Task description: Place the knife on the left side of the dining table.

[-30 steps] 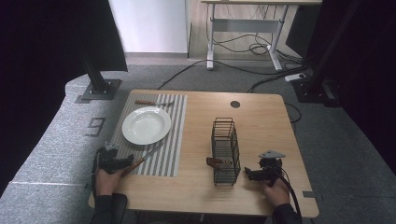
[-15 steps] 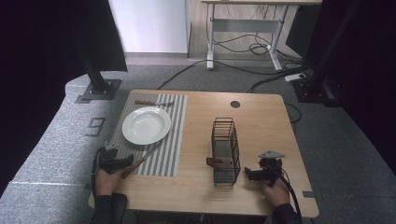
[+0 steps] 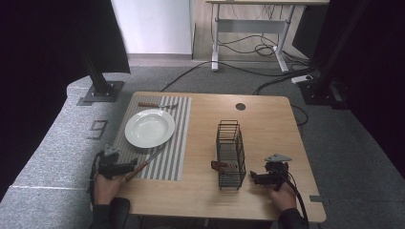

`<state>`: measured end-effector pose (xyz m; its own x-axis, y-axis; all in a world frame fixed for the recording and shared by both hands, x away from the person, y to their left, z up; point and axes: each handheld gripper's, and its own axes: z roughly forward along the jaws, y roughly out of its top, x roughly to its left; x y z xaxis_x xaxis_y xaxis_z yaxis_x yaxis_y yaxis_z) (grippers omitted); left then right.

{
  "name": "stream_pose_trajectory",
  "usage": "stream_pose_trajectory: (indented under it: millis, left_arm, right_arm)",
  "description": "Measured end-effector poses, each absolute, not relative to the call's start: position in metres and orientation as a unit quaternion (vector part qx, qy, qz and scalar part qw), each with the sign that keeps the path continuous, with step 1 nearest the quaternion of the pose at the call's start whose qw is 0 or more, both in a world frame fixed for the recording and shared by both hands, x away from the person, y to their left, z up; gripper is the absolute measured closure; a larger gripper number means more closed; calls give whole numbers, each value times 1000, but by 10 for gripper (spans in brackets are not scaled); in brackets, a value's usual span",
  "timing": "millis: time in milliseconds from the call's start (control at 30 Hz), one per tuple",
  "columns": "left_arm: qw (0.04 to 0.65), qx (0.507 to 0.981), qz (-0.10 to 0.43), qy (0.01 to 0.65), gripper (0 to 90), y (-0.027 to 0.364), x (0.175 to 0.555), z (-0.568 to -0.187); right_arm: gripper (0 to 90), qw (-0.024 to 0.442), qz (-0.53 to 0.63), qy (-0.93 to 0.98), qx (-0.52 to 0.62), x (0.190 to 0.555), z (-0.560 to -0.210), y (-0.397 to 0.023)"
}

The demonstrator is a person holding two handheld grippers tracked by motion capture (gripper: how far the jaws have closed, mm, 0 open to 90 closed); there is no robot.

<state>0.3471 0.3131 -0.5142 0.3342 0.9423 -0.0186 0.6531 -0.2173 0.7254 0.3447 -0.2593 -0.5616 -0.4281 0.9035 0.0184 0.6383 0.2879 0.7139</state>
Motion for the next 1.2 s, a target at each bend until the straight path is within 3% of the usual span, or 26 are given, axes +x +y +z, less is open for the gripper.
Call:
stream_pose_trajectory:
  millis: [233,1200]
  left_arm:
    - [288,777,188,527,102,311,341,-526]
    - [263,766,204,550,146,322,349,-532]
  right_arm:
    - [0,200,332,777,496,345,-562,-259]
    - [0,200,332,777,496,345,-562,-259]
